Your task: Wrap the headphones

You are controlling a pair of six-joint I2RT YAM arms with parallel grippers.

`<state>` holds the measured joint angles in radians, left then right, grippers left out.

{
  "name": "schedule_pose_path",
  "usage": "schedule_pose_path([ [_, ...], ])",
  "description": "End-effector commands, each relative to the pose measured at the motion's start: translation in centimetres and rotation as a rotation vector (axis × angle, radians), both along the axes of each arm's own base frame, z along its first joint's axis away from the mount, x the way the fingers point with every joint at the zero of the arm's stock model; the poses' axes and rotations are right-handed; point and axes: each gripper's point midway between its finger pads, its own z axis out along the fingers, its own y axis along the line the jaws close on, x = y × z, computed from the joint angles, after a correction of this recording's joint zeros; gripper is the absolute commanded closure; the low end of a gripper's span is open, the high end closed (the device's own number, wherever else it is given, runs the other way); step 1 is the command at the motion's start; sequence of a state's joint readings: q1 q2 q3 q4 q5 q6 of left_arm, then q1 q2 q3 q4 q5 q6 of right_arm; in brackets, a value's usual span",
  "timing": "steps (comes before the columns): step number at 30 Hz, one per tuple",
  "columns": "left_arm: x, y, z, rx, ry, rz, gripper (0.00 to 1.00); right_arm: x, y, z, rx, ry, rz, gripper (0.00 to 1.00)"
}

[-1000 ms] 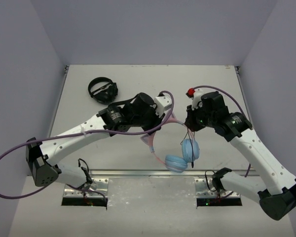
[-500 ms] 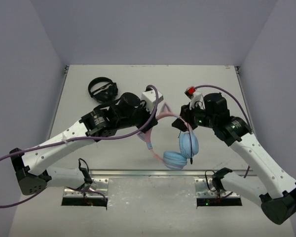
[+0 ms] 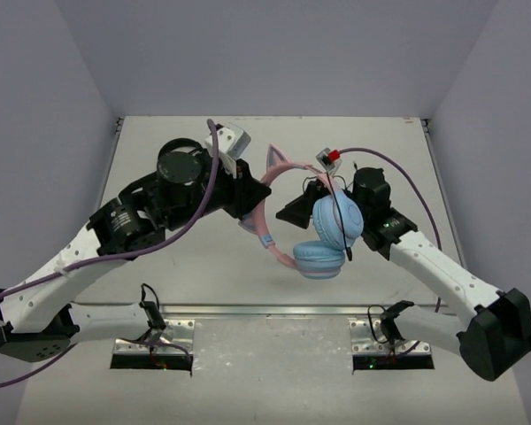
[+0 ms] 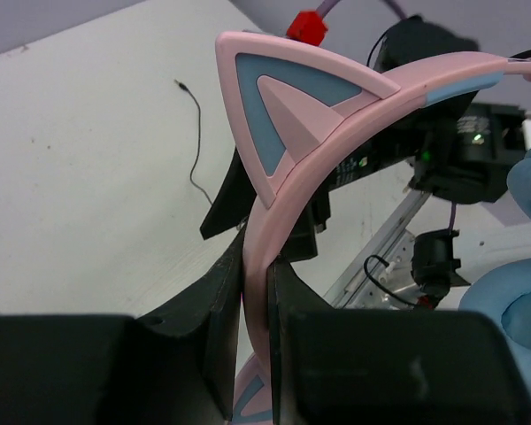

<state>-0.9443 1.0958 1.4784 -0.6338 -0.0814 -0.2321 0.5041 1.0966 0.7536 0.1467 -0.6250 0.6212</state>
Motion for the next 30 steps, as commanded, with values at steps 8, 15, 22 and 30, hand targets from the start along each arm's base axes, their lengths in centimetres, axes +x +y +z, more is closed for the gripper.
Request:
schedule_pose_path([
  [8,2.4,4.4,11.4,-0.272,-0.036,0.332,1.0,-0.6,7.1,1.5,0.133,-0.066,0.161,0.65],
  [15,5.7,9.2,10.6,-0.315,-0.004,0.727,1.0,-5.6,9.3,-0.6,0.166,-0.036,0.255,0.66],
  [22,7.5,12.9,10.0,-0.325,-0.016,1.05,1.0,-9.5,9.4,-2.6,0.18,-0.006,0.29,0.96],
  [30,10.8,15.8,7.7,-0.194,-0.049,1.24,1.0,-12.7,9.0,-3.2,0.081,-0.043,0.261,0.99],
])
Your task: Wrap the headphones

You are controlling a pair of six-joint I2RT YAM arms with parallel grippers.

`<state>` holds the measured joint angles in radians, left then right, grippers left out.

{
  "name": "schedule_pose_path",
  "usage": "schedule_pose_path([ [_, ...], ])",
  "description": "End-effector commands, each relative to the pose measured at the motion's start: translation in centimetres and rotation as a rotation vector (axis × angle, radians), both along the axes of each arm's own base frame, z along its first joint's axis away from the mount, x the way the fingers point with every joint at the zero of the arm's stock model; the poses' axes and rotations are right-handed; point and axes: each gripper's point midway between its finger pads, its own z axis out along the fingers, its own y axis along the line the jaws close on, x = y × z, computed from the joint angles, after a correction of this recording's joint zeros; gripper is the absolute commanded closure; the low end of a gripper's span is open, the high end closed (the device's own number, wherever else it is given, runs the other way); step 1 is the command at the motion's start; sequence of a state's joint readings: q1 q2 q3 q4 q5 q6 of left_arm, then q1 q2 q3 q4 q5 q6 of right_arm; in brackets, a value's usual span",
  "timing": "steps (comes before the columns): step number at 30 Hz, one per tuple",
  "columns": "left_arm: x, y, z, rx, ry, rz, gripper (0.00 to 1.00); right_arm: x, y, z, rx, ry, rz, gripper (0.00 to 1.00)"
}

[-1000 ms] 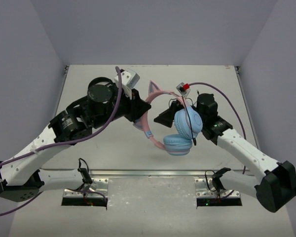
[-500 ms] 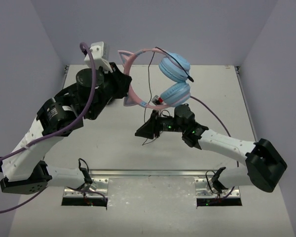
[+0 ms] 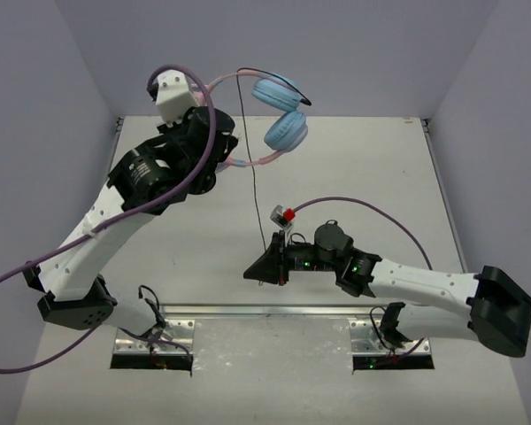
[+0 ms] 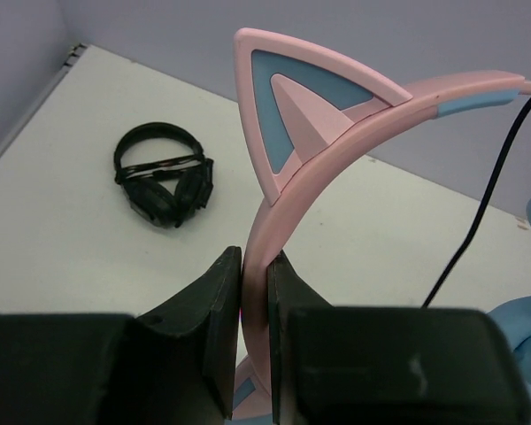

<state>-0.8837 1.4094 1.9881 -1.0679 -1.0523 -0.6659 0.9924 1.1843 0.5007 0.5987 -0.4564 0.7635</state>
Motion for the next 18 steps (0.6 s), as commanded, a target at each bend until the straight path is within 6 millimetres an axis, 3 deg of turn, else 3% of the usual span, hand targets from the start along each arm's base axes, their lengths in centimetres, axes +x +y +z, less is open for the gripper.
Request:
schedule_pose_path([
  [1,1.5,3.0,1.7,-0.098,-0.093,0.175,1.0,-0.3,0.0,2.3,-0.027,-0.084,-0.053,0.99],
  [8,2.8,4.7,-2.2,-0.012,-0.045,0.258,1.0,-1.9,0.1,5.7,-0.165,-0.227,-0.012,0.99],
  [18,3.9,4.4,-7.6,0.023,0.053,0.197,1.0,0.1,-2.4,11.6,-0.36,-0.426,-0.065,0.99],
])
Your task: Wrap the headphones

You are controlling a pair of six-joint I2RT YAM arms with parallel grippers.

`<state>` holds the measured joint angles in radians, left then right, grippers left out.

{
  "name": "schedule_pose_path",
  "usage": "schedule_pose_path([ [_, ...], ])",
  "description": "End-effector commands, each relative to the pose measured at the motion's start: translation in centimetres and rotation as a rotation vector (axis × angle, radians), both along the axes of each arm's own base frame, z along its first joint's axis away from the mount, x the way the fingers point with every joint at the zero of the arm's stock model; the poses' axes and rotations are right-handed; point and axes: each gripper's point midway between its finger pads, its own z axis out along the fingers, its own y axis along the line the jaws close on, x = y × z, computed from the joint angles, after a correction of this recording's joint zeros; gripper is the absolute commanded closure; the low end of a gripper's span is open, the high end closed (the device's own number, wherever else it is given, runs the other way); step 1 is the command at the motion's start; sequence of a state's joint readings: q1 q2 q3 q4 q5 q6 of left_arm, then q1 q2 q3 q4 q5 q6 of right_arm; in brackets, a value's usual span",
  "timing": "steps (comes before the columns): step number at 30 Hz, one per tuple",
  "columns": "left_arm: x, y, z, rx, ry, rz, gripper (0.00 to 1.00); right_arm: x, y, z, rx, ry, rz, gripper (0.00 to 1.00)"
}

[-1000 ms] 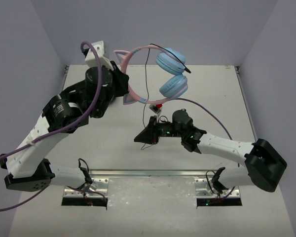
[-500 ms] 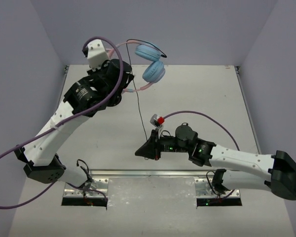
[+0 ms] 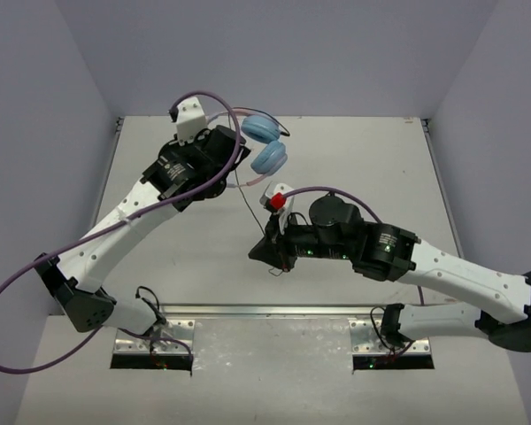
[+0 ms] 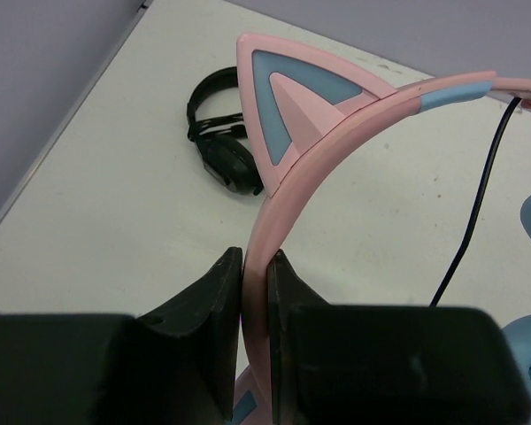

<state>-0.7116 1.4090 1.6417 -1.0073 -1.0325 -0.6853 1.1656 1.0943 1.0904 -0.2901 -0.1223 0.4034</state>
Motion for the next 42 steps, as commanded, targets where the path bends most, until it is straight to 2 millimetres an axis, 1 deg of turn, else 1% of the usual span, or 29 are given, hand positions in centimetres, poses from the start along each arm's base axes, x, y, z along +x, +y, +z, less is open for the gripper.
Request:
schedule_pose_path([
  [1,0.9,-0.1,2.8,-0.144,-0.147,0.01,1.0,0.7,-1.8,2.0,-0.113,-0.126,0.0,0.99],
  [2,1.2,-0.7,2.7,-0.159,-0.157,-0.012,1.0,1.0,-2.1,2.2,-0.137,-0.159,0.001,0.99],
  [3,1.1,-0.8,1.5,-0.124,-0.126,-0.05,1.0,1.3,-2.3,2.5,-0.153,-0.179,-0.008,0.99],
  [4,1.2,-2.0,0.7,-0.134,-0.103,-0.121,1.0,1.5,-2.8,3.4,-0.168,-0.2,-0.016,0.99],
  [5,1.6,-2.7,0.7,-0.155,-0.123,-0.146,1.0,2.1,-3.3,3.7,-0.192,-0.243,-0.031,0.99],
  [6,1.2,-2.7,-0.7,-0.138,-0.099,-0.176,1.0,2.5,-3.6,4.2,-0.202,-0.271,-0.046,0.99],
  [7,1.6,-4.4,-0.6,-0.175,-0.12,-0.266,1.0,3.4,-4.4,5.2,-0.227,-0.328,-0.078,0.99],
  [8,1.4,-5.1,-1.0,-0.177,-0.119,-0.314,1.0,4.0,-4.7,5.5,-0.247,-0.352,-0.098,0.99],
  [9,0.9,-5.4,-2.4,-0.158,-0.1,-0.368,1.0,4.4,-5.0,6.0,-0.263,-0.374,-0.111,0.99],
  [10,0.8,-7.0,-2.4,-0.197,-0.12,-0.456,1.0,4.7,-5.3,6.3,-0.299,-0.392,-0.114,0.99],
  [11,0.4,-7.5,-4.0,-0.192,-0.095,-0.498,1.0,5.3,-5.9,6.2,-0.342,-0.429,-0.127,0.99],
  [13,-0.5,-8.4,-3.9,-0.21,-0.11,-0.575,1.0,6.1,-6.8,5.9,-0.414,-0.461,-0.148,0.99],
  [14,-0.9,-8.5,-4.8,-0.204,-0.093,-0.594,1.0,6.5,-7.2,5.8,-0.437,-0.471,-0.166,0.99],
  [16,-1.8,-9.2,-5.0,-0.201,-0.089,-0.656,1.0,7.2,-8.2,5.5,-0.473,-0.492,-0.2,0.99],
  [19,-3.0,-9.9,-5.6,-0.176,-0.073,-0.723,1.0,7.6,-8.4,5.8,-0.479,-0.512,-0.206,0.99],
  [22,-4.0,-10.7,-6.2,-0.148,-0.047,-0.776,1.0,7.9,-8.1,6.0,-0.518,-0.52,-0.191,0.99],
  [23,-4.3,-11.0,-6.5,-0.136,-0.035,-0.803,1.0,8.1,-7.6,5.4,-0.546,-0.518,-0.178,0.99],
  [24,-4.9,-11.9,-6.8,-0.136,-0.021,-0.851,1.0,8.3,-7.7,5.7,-0.562,-0.534,-0.171,0.99],
  [26,-5.6,-12.8,-7.6,-0.107,0.006,-0.916,1.0,8.8,-7.7,5.5,-0.594,-0.557,-0.167,0.99],
  [27,-6.3,-13.6,-8.0,-0.109,0.022,-0.963,1.0,9.5,-8.1,5.5,-0.62,-0.579,-0.18,0.99],
  [32,-8.2,-15.0,-9.6,-0.102,0.078,-1.078,1.0,12.1,-10.0,5.4,-0.67,-0.599,-0.255,0.99],
  [33,-8.5,-15.1,-9.9,-0.096,0.087,-1.094,1.0,12.9,-10.7,5.2,-0.69,-0.596,-0.282,0.99],
  [36,-9.2,-15.6,-10.0,-0.108,0.087,-1.134,1.0,14.9,-11.9,4.2,-0.744,-0.582,-0.364,0.99],
  [37,-9.4,-15.5,-10.2,-0.105,0.083,-1.146,1.0,15.7,-13.0,3.8,-0.788,-0.589,-0.427,0.99],
  [38,-9.7,-15.6,-10.1,-0.109,0.081,-1.158,1.0,16.5,-13.1,4.1,-0.77,-0.593,-0.476,0.99],
  [39,-9.8,-15.5,-10.3,-0.107,0.086,-1.163,1.0,17.3,-14.1,4.2,-0.751,-0.559,-0.534,0.99],
  [40,-10.0,-15.4,-10.4,-0.102,0.086,-1.172,1.0,17.5,-14.4,3.8,-0.74,-0.538,-0.558,0.99],
  [41,-10.0,-15.3,-10.3,-0.098,0.085,-1.171,1.0,18.0,-14.8,4.3,-0.705,-0.528,-0.604,0.99],
  [42,-10.0,-15.2,-10.3,-0.096,0.091,-1.167,1.0,18.2,-15.3,4.1,-0.674,-0.482,-0.63,0.99],
])
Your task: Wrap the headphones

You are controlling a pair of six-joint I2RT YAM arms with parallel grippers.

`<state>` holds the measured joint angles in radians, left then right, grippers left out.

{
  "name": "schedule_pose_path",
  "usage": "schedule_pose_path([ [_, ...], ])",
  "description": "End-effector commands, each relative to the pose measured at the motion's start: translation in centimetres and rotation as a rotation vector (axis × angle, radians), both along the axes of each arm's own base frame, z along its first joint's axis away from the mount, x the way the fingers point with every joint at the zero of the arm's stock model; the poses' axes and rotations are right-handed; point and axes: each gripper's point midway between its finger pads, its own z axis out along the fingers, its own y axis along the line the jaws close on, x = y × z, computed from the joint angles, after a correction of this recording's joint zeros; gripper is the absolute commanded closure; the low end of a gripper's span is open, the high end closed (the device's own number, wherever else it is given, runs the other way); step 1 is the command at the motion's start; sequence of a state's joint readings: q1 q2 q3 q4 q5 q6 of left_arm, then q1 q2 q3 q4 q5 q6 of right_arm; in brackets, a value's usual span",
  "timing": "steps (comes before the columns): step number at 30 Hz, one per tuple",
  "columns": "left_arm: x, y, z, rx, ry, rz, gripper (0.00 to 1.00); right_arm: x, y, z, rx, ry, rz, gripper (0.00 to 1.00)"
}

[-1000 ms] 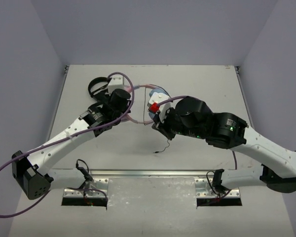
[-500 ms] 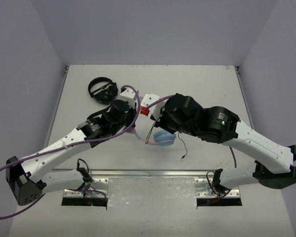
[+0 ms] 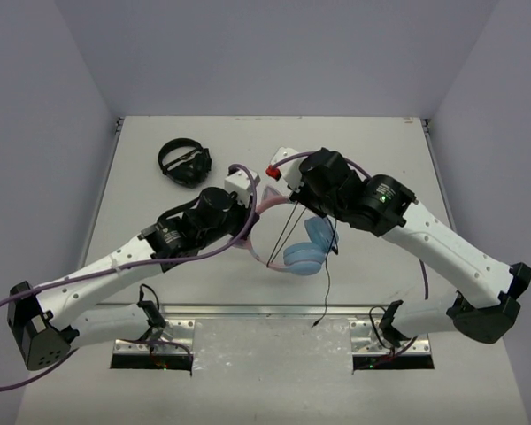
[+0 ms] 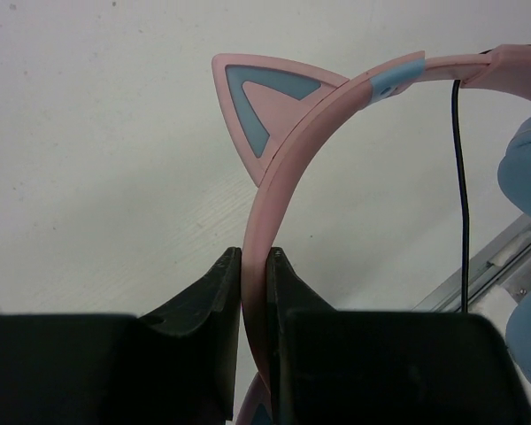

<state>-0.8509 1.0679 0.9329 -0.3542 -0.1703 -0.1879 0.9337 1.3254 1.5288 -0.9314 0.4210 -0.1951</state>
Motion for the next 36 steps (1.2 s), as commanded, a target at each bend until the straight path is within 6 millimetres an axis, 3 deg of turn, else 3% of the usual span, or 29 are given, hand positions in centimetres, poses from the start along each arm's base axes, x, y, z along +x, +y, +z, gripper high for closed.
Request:
schedule_pose_path([
  [1,-1.5,-0.8,1.5,-0.026,-0.039,-0.103,1.0,3.2,-1.5,4.0,0.179,-0.137,-0.172,0.99],
  [6,-0.9,0.0,2.7,-0.011,-0.069,-0.057,1.0,1.8,0.2,1.5,0.173,-0.004,-0.093,0.99],
  [9,-1.3,-0.3,3.8,-0.016,-0.082,-0.1,1.0,2.9,-0.7,0.2,0.094,-0.024,-0.136,0.99],
  [12,-1.6,-0.6,3.7,0.033,-0.064,-0.14,1.0,4.0,-1.3,-1.3,-0.005,0.009,-0.162,0.99],
  [13,-1.6,-0.9,2.6,0.078,-0.035,-0.154,1.0,4.5,-1.2,0.2,-0.004,-0.008,-0.175,0.99],
  [14,-2.1,-0.9,1.7,0.114,-0.006,-0.173,1.0,4.5,-1.3,-0.5,-0.039,0.014,-0.181,0.99],
  [18,-2.9,-1.4,0.8,0.122,0.002,-0.214,1.0,6.1,-2.4,1.0,0.04,-0.047,-0.263,0.99],
  [23,-4.1,-0.8,-0.8,0.137,0.034,-0.245,1.0,6.5,-1.9,0.2,0.161,0.021,-0.218,0.99],
  [29,-4.4,0.8,-0.8,0.13,0.004,-0.199,1.0,6.8,-3.7,-0.3,0.261,0.065,-0.242,0.94],
  [32,-4.5,0.9,0.4,0.09,-0.016,-0.191,1.0,6.3,-3.5,-1.0,0.324,0.12,-0.192,0.88],
  [33,-4.6,0.9,1.1,0.066,-0.027,-0.187,1.0,5.4,-2.4,-1.7,0.361,0.18,-0.123,0.89],
  [36,-4.4,0.7,3.3,0.006,-0.066,-0.175,1.0,4.9,-2.0,-2.9,0.37,0.217,-0.103,0.99],
])
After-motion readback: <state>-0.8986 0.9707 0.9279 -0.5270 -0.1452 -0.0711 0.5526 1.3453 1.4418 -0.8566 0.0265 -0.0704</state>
